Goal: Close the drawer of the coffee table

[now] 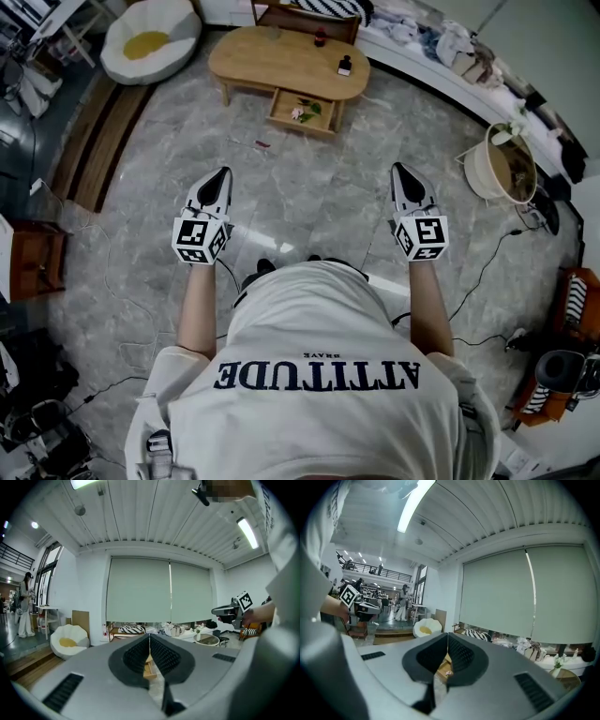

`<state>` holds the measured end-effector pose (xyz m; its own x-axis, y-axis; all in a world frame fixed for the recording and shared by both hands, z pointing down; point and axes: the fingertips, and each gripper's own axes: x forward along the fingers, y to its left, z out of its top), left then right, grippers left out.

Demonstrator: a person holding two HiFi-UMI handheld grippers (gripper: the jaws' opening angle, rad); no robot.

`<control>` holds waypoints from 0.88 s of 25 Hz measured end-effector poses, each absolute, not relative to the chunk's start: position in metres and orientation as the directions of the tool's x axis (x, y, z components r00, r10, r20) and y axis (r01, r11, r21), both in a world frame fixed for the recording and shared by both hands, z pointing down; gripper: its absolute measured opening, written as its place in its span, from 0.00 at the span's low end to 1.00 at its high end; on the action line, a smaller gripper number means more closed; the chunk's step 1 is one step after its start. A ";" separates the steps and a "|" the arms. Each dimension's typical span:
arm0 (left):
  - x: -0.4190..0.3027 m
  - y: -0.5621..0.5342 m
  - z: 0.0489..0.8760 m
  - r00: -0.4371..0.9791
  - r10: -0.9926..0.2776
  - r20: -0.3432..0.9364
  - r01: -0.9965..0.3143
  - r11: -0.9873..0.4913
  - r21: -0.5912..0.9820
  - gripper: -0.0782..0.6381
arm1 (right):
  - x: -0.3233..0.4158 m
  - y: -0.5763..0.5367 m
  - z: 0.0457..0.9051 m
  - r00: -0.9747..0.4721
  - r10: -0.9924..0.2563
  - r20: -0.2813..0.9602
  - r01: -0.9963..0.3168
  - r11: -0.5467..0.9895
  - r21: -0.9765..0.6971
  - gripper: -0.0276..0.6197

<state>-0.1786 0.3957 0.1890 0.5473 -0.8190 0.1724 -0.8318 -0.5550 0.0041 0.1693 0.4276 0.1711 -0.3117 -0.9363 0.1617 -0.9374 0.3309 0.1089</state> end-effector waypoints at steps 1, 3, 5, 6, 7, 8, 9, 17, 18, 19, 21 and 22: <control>-0.175 0.397 0.190 0.544 -0.821 0.171 -0.834 -0.552 0.005 0.14 | 0.172 0.427 0.172 -0.319 -0.934 0.162 -0.934 0.338 0.111 0.07; -0.167 0.400 0.192 0.537 -0.827 0.170 -0.839 -0.544 0.005 0.14 | 0.179 0.426 0.173 -0.332 -0.930 0.159 -0.929 0.351 0.114 0.07; -0.161 0.403 0.193 0.528 -0.832 0.168 -0.845 -0.535 0.005 0.14 | 0.184 0.426 0.172 -0.347 -0.926 0.152 -0.924 0.365 0.112 0.07; -0.157 0.405 0.193 0.526 -0.833 0.168 -0.846 -0.534 0.003 0.14 | 0.186 0.426 0.171 -0.357 -0.922 0.148 -0.921 0.374 0.108 0.07; -0.153 0.406 0.193 0.528 -0.832 0.169 -0.844 -0.536 -0.003 0.14 | 0.187 0.426 0.170 -0.372 -0.917 0.142 -0.916 0.387 0.104 0.07; -0.148 0.408 0.193 0.532 -0.829 0.171 -0.841 -0.542 -0.012 0.14 | 0.188 0.426 0.169 -0.388 -0.912 0.136 -0.910 0.402 0.100 0.07; -0.142 0.410 0.194 0.536 -0.826 0.174 -0.836 -0.548 -0.026 0.14 | 0.189 0.426 0.168 -0.403 -0.906 0.132 -0.904 0.416 0.098 0.07; -0.130 0.414 0.199 0.514 -0.842 0.167 -0.855 -0.519 0.015 0.14 | 0.195 0.421 0.179 -0.435 -0.888 0.148 -0.888 0.451 0.094 0.07; -0.131 0.414 0.200 0.510 -0.843 0.171 -0.857 -0.515 0.016 0.14 | 0.195 0.420 0.181 -0.441 -0.885 0.150 -0.886 0.456 0.090 0.07; -0.131 0.413 0.201 0.509 -0.843 0.176 -0.857 -0.514 0.017 0.14 | 0.195 0.419 0.182 -0.445 -0.882 0.152 -0.883 0.461 0.087 0.07; -0.130 0.411 0.203 0.513 -0.839 0.180 -0.854 -0.520 0.013 0.14 | 0.194 0.417 0.185 -0.449 -0.879 0.157 -0.881 0.465 0.085 0.07; -0.130 0.410 0.203 0.519 -0.835 0.181 -0.850 -0.526 0.008 0.14 | 0.193 0.416 0.187 -0.450 -0.879 0.158 -0.881 0.466 0.082 0.07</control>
